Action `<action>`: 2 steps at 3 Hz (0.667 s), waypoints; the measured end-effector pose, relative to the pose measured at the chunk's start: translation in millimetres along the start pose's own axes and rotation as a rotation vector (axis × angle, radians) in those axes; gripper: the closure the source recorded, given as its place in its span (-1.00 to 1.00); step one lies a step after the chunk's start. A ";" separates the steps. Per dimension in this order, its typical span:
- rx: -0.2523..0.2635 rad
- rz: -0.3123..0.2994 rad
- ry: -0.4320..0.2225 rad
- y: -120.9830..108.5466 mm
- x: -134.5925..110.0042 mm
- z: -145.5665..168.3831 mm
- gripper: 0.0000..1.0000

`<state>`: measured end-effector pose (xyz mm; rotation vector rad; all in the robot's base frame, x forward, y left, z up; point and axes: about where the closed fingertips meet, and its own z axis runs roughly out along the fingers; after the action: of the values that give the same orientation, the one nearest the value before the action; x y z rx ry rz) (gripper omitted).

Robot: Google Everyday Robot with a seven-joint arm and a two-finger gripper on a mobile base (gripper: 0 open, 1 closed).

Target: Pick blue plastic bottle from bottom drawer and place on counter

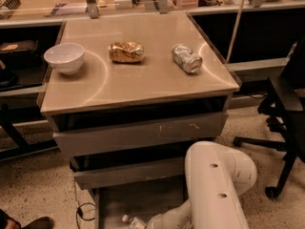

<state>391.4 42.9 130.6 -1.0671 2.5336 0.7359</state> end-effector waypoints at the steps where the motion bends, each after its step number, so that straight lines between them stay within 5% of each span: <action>1: 0.000 0.000 0.000 0.0 0.0 0.0 -0.16; 2: 0.000 0.000 0.000 0.0 0.0 0.0 0.31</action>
Offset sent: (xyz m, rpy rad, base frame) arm 0.0000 0.0000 0.0000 0.0000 0.0000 0.0000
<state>391.4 42.9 130.6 -1.0671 2.5336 0.7360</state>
